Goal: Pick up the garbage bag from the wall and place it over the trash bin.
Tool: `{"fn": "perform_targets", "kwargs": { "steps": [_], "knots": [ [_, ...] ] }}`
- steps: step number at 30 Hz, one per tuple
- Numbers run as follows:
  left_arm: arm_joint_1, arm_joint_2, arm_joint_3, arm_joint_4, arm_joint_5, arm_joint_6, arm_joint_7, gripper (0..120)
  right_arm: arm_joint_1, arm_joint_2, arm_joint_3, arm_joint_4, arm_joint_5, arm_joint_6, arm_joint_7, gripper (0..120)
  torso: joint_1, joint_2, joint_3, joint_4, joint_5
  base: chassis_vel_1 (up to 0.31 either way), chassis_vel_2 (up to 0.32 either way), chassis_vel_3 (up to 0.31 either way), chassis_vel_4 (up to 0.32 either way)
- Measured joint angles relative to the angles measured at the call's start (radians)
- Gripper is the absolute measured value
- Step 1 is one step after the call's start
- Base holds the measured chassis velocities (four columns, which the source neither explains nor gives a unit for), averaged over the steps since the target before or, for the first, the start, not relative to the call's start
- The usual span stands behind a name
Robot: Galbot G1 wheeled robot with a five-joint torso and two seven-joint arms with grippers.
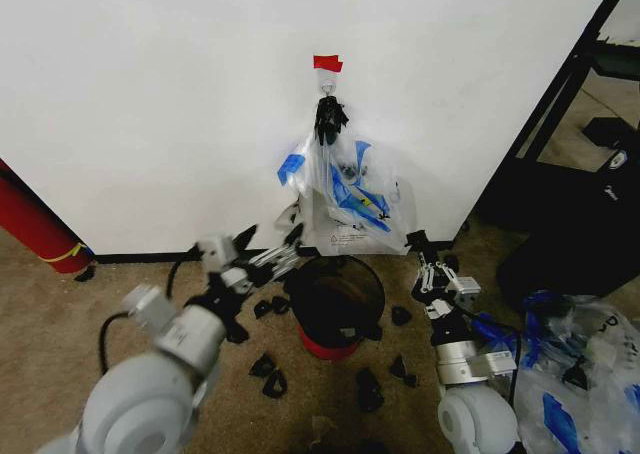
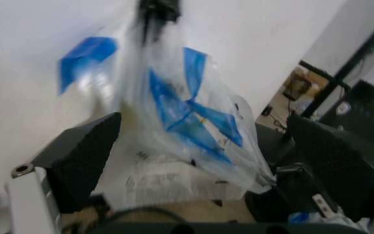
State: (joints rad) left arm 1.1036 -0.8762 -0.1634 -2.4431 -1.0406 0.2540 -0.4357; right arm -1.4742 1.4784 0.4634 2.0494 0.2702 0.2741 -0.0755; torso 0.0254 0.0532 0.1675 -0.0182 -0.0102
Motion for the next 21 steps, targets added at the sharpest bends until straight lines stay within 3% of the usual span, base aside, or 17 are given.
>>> {"fn": "perform_targets", "kwargs": {
  "steps": [3,5,9,16,21],
  "knots": [
    [-0.192,0.001,0.18,0.132,0.101,-0.002,0.039,100,0.0,0.0,0.02,0.0,0.016,-0.006,0.005,0,0.0,0.0,0.0,-0.0001,0.0001,0.0,0.0,0.0,0.0],
    [-0.209,0.001,0.197,0.145,0.109,-0.002,0.043,98,-0.001,0.0,0.023,0.001,0.018,-0.007,0.006,0,0.0,0.0,0.0,0.0,0.0001,0.0,0.0,0.0,0.0],
    [-0.341,-0.019,0.317,0.247,0.136,-0.003,0.05,98,-0.008,-0.003,0.039,0.013,0.031,-0.012,0.008,0,0.0,0.0,0.0,0.0001,0.0001,0.0,0.0,0.0,0.0],
    [-0.489,-0.112,0.436,0.363,0.11,0.002,0.03,98,-0.022,0.003,0.048,0.021,0.032,-0.012,0.008,0,0.0,0.0,0.0,-0.0001,0.0003,0.0,0.0,0.0,0.0],
    [-0.535,-0.123,0.478,0.419,0.144,0.01,0.03,98,-0.026,0.008,0.047,0.03,0.032,-0.013,0.008,0,0.0,0.0,0.0,0.0001,0.0003,0.0,0.0,0.0,0.0]
  ]
}}
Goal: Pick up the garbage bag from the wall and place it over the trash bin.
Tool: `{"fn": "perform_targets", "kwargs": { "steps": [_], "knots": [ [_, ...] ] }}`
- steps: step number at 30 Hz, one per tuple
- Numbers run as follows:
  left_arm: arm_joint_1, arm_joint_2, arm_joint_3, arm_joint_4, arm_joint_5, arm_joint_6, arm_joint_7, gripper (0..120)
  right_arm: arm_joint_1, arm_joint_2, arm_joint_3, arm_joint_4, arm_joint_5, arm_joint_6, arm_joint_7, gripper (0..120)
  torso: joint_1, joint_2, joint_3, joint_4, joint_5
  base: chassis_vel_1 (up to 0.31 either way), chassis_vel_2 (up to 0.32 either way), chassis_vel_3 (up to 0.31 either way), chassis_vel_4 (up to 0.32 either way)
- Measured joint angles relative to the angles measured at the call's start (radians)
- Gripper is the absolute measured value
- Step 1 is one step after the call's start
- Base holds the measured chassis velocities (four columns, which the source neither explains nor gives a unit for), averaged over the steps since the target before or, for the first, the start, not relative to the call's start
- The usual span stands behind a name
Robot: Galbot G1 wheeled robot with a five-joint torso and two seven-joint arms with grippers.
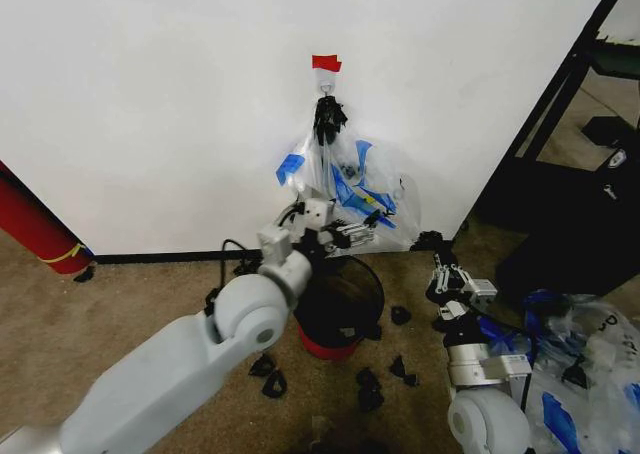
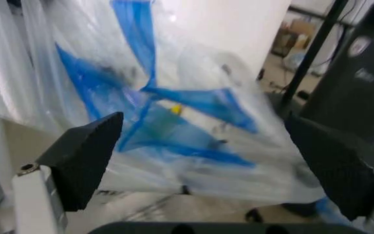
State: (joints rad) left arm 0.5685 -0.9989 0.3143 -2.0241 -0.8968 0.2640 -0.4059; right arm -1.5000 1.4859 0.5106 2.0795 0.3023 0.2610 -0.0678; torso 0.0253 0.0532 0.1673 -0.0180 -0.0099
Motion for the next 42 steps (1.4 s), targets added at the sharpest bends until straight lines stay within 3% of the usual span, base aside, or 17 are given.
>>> {"fn": "perform_targets", "kwargs": {
  "steps": [13,16,19,22,25,29,32,37,42],
  "knots": [
    [-0.056,-0.035,0.041,0.099,0.079,0.035,-0.022,92,-0.006,0.001,0.0,0.021,0.016,-0.006,-0.012,0,0.0,0.0,0.0,0.0,-0.0001,0.0,0.0,0.0,0.0],
    [-0.062,-0.046,0.042,0.117,0.081,0.021,-0.026,77,-0.008,0.002,0.0,0.022,0.016,-0.006,-0.016,0,0.0,0.0,0.0,-0.0001,-0.0001,0.0,0.0,0.0,0.0],
    [-0.063,-0.049,0.043,0.124,0.077,0.015,-0.027,72,-0.008,0.003,-0.001,0.022,0.017,-0.006,-0.017,0,0.0,0.0,0.0,0.0,-0.0001,0.0,0.0,0.0,0.0],
    [-0.066,-0.057,0.039,0.136,0.04,0.014,-0.04,55,-0.008,0.005,-0.002,0.024,0.018,-0.006,-0.019,0,0.0,0.0,0.0,-0.0001,-0.0002,0.0,0.0,0.0,0.0],
    [-0.068,-0.057,0.035,0.14,0.036,0.014,-0.042,50,-0.008,0.005,-0.002,0.024,0.019,-0.006,-0.02,0,0.0,0.0,0.0,-0.0001,-0.0001,0.0,0.0,0.0,0.0],
    [-0.076,-0.057,0.03,0.148,0.026,0.013,-0.051,30,-0.004,0.005,-0.004,0.027,0.029,-0.007,-0.018,0,0.0,0.0,0.0,0.0,-0.0002,0.0,0.0,0.0,0.0],
    [-0.076,-0.056,0.028,0.148,0.025,0.013,-0.051,25,-0.003,0.005,-0.005,0.029,0.033,-0.009,-0.017,0,0.0,0.0,0.0,-0.0001,-0.0002,0.0,0.0,0.0,0.0],
    [-0.064,-0.043,0.008,0.128,0.024,0.009,-0.05,0,0.0,0.007,-0.019,0.044,0.043,-0.027,0.015,0,0.0,0.0,0.0,0.0,-0.0002,0.0,0.0,0.0,0.0],
    [-0.044,-0.027,-0.032,0.091,0.022,0.0,-0.052,0,0.001,0.002,-0.026,0.035,0.008,-0.027,0.014,0,0.0,0.0,0.0,-0.0001,-0.0002,0.0,0.0,0.0,0.0]
  ]
}}
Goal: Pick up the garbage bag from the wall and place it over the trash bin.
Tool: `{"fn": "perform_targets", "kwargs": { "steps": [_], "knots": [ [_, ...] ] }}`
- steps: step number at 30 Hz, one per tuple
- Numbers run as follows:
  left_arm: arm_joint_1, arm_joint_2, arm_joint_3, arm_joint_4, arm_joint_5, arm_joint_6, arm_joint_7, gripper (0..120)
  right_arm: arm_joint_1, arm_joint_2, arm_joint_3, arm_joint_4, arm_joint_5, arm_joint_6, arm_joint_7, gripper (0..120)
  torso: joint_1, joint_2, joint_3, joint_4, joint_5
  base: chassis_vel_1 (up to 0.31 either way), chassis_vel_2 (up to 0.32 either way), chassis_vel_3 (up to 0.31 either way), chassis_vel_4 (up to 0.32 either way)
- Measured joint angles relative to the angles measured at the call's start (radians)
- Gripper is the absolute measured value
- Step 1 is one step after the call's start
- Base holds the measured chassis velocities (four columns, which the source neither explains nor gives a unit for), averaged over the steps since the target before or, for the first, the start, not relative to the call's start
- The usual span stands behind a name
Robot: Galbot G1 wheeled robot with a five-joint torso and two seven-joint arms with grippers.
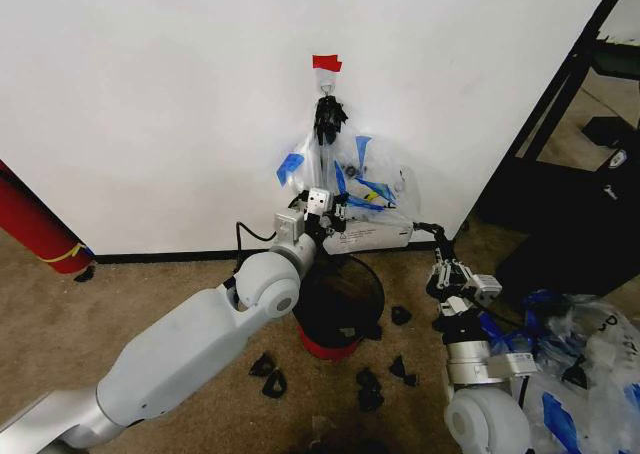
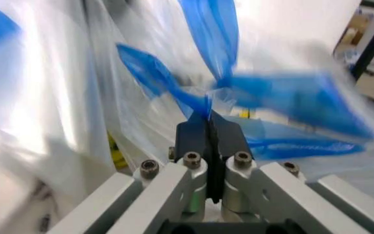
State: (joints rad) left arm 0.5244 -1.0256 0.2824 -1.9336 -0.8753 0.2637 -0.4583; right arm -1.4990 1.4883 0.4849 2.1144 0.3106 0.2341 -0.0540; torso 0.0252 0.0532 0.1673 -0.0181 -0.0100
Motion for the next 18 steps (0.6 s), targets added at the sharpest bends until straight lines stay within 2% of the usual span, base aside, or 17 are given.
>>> {"fn": "perform_targets", "kwargs": {
  "steps": [5,9,10,12,17,18],
  "knots": [
    [0.032,0.026,-0.045,-0.053,-0.014,-0.001,-0.002,0,-0.009,-0.009,0.0,-0.008,-0.058,-0.001,0.0,0,0.0,0.0,0.0,0.0001,0.0,0.0,0.0,0.0,0.0],
    [0.088,0.043,-0.092,-0.121,-0.018,-0.002,-0.003,0,-0.063,-0.058,0.012,0.016,-0.186,-0.003,0.008,19,0.0,0.0,0.0,0.0002,0.0001,0.0,0.0,0.0,0.0],
    [0.088,0.043,-0.092,-0.121,-0.018,-0.002,-0.003,0,-0.063,-0.058,0.012,0.016,-0.186,-0.003,0.008,19,0.0,0.0,0.0,0.0002,0.0001,0.0,0.0,0.0,0.0],
    [0.11,0.043,-0.105,-0.14,-0.016,-0.002,-0.002,0,-0.096,-0.089,0.025,0.045,-0.232,-0.022,0.034,27,0.0,0.0,0.0,0.0,0.0,0.0,0.0,0.0,0.0],
    [0.15,0.045,-0.117,-0.171,-0.01,-0.002,0.003,0,-0.119,-0.199,0.029,0.155,-0.168,-0.141,0.143,48,0.0,0.0,0.0,-0.0004,-0.0001,0.0,0.0,0.0,0.0],
    [0.15,0.045,-0.117,-0.171,-0.01,-0.002,0.003,0,-0.119,-0.199,0.029,0.155,-0.168,-0.141,0.143,48,0.0,0.0,0.0,-0.0004,-0.0001,0.0,0.0,0.0,0.0]
  ]
}}
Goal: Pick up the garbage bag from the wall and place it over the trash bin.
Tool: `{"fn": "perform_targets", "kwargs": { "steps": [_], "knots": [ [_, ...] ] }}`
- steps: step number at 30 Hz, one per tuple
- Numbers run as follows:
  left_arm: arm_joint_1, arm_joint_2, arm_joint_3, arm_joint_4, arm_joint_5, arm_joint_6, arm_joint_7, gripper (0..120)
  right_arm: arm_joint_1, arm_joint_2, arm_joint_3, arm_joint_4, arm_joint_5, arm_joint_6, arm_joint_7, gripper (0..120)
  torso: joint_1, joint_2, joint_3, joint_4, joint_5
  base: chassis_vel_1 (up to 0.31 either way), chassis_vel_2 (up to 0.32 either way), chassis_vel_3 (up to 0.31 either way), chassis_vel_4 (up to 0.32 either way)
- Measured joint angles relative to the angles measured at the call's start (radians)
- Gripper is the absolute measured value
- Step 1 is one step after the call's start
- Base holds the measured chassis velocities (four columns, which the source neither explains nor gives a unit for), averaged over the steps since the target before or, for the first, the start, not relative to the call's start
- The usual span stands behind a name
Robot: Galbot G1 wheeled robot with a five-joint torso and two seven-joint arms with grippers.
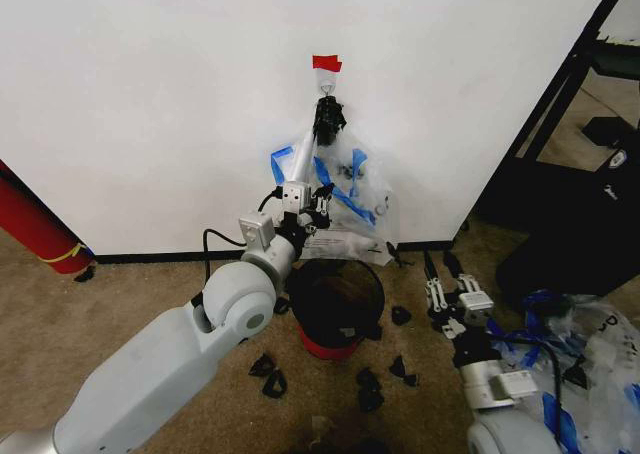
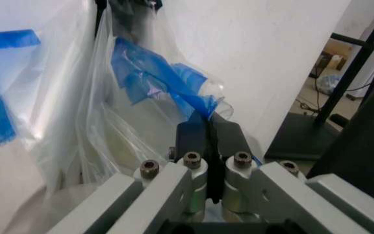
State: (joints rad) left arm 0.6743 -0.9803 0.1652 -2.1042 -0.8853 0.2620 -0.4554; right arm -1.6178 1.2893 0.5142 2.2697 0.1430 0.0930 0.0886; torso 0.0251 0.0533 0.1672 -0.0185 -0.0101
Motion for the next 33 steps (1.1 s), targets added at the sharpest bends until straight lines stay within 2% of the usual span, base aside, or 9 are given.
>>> {"fn": "perform_targets", "kwargs": {
  "steps": [3,7,8,11,14,16,21,27,33],
  "knots": [
    [0.024,0.005,-0.008,-0.007,0.009,0.0,0.006,0,0.078,-0.115,-0.004,0.003,0.053,-0.064,0.03,61,0.0,0.0,0.0,0.0003,0.0002,0.0,0.0,0.0,0.0],
    [0.06,0.013,-0.03,-0.02,0.014,0.0,0.012,0,0.203,-0.281,-0.034,-0.093,0.054,-0.076,0.013,78,0.0,0.0,0.0,0.0005,0.0007,0.0,0.0,0.0,0.0],
    [0.06,0.013,-0.03,-0.02,0.014,0.0,0.012,0,0.203,-0.281,-0.034,-0.093,0.054,-0.076,0.013,78,0.0,0.0,0.0,0.0005,0.0007,0.0,0.0,0.0,0.0],
    [0.065,0.008,-0.032,-0.027,0.015,-0.001,0.014,0,0.376,-0.439,-0.121,-0.179,0.039,-0.076,-0.027,93,0.0,0.0,0.0,0.0005,0.0005,0.0,0.0,0.0,0.0],
    [0.062,0.002,-0.028,-0.029,0.015,-0.001,0.015,0,0.516,-0.519,-0.231,-0.225,0.043,-0.073,-0.053,98,0.0,0.0,0.0,0.0006,0.0002,0.0,0.0,0.0,0.0],
    [0.062,0.003,-0.027,-0.029,0.015,-0.001,0.015,0,0.549,-0.534,-0.264,-0.238,0.044,-0.073,-0.059,99,0.0,0.0,0.0,0.0005,0.0002,0.0,0.0,0.0,0.0],
    [0.072,0.002,-0.032,-0.039,0.015,-0.001,0.016,0,0.813,-0.564,-0.531,-0.36,-0.035,-0.074,-0.107,100,0.0,0.0,0.0,0.0006,0.0004,0.0,0.0,0.0,0.0],
    [0.084,0.007,-0.041,-0.051,0.016,-0.001,0.017,0,0.948,-0.528,-0.66,-0.459,-0.154,-0.066,-0.133,100,0.0,0.0,0.0,0.0004,0.0003,0.0,0.0,0.0,0.0],
    [0.092,0.012,-0.047,-0.061,0.016,-0.001,0.019,0,1.033,-0.507,-0.758,-0.515,-0.166,-0.079,-0.142,100,0.0,0.0,0.0,0.0002,0.0002,0.0,0.0,0.0,0.0]
  ]
}}
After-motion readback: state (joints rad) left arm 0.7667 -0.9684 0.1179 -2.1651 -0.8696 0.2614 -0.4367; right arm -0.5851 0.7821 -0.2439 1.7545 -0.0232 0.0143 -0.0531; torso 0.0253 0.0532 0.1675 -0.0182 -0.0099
